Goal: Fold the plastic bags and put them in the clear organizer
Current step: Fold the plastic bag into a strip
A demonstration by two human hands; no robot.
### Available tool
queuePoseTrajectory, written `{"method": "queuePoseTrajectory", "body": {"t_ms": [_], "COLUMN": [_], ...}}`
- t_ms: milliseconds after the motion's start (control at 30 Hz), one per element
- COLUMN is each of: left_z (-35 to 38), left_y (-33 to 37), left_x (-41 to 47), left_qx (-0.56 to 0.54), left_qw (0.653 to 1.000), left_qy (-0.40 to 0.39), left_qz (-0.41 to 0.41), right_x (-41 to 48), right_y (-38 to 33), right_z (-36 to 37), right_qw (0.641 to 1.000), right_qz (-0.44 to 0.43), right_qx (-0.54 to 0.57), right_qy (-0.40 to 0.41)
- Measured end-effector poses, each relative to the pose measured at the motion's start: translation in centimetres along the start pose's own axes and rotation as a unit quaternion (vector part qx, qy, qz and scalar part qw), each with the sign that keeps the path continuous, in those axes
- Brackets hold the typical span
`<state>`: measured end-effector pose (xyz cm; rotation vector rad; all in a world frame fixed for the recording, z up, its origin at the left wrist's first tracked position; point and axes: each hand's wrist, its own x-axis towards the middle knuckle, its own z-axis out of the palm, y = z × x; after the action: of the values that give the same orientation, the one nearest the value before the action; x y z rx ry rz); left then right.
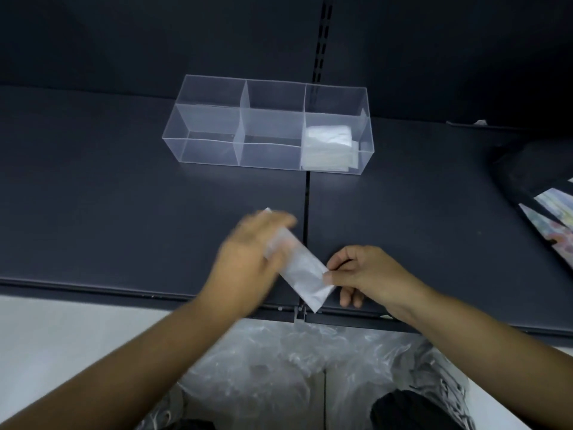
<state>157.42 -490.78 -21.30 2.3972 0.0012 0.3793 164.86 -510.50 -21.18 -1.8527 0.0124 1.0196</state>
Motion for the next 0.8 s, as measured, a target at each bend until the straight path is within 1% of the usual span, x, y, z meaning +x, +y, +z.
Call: {"method": "queuePoseTrajectory", "body": {"t_ms": [33, 67, 100, 133, 167, 233, 267, 300, 333, 400, 433, 467, 533, 600, 667, 733, 800], "left_z": [0.7, 1.4, 2.0, 2.5, 2.8, 2.8, 2.8, 2.7, 2.4, 1.6, 1.4, 1.4, 1.1, 1.1, 1.1, 1.1, 1.1], "left_y": [0.7, 1.3, 1.5, 1.5, 1.4, 1.4, 1.5, 1.5, 1.6, 1.7, 1.6, 1.4, 1.3, 1.1, 1.0, 0.8, 0.6], "left_x": [-1.4, -2.5, -3.4, -3.9, -4.2, -4.0, -3.8, -3.6, -3.4, -3.1, -3.0, -2.8, -2.3, -1.8, -1.4, -1.1, -0.8], "left_qx": [0.008, 0.02, 0.033, 0.044, 0.051, 0.066, 0.066, 0.052, 0.012, -0.072, -0.121, -0.178, -0.267, -0.331, -0.387, -0.423, -0.455], "left_qw": [0.996, 0.987, 0.978, 0.975, 0.976, 0.984, 0.987, 0.991, 0.994, 0.992, 0.984, 0.968, 0.933, 0.902, 0.866, 0.836, 0.804], "left_qy": [-0.084, -0.155, -0.2, -0.214, -0.206, -0.154, -0.121, -0.096, -0.095, -0.099, -0.115, -0.127, -0.131, -0.125, -0.108, -0.089, -0.076], "left_qz": [0.032, 0.043, 0.043, 0.042, 0.043, 0.064, 0.079, 0.081, 0.061, -0.02, -0.067, -0.119, -0.203, -0.247, -0.298, -0.338, -0.375], "right_x": [-0.1, -0.2, -0.5, -0.8, -1.2, -2.1, -2.6, -2.9, -3.2, -3.1, -2.8, -2.4, -1.2, 0.2, 1.3, 2.2, 2.8], "right_y": [-0.1, -0.2, -0.4, -0.5, -0.8, -1.5, -1.9, -2.2, -2.4, -2.5, -2.4, -2.3, -1.9, -1.6, -1.6, -1.6, -1.8], "right_z": [0.1, 0.1, 0.2, 0.2, 0.2, -0.2, -0.5, -0.9, -1.3, -2.4, -2.7, -2.7, -1.9, -0.7, 0.5, 1.1, 1.6], "right_qw": [1.0, 1.0, 0.998, 0.996, 0.991, 0.98, 0.979, 0.984, 0.992, 0.995, 0.99, 0.987, 0.981, 0.978, 0.982, 0.985, 0.986], "right_qz": [0.009, 0.022, 0.04, 0.061, 0.081, 0.095, 0.085, 0.058, 0.015, -0.091, -0.133, -0.156, -0.168, -0.172, -0.169, -0.16, -0.153], "right_qx": [0.01, 0.021, 0.04, 0.071, 0.11, 0.173, 0.183, 0.168, 0.124, 0.008, -0.027, -0.044, -0.06, -0.069, -0.065, -0.061, -0.068], "right_qy": [0.002, 0.003, 0.002, -0.002, -0.01, -0.03, -0.035, -0.03, -0.011, 0.036, 0.028, -0.005, -0.077, -0.092, -0.061, -0.016, 0.01]}}
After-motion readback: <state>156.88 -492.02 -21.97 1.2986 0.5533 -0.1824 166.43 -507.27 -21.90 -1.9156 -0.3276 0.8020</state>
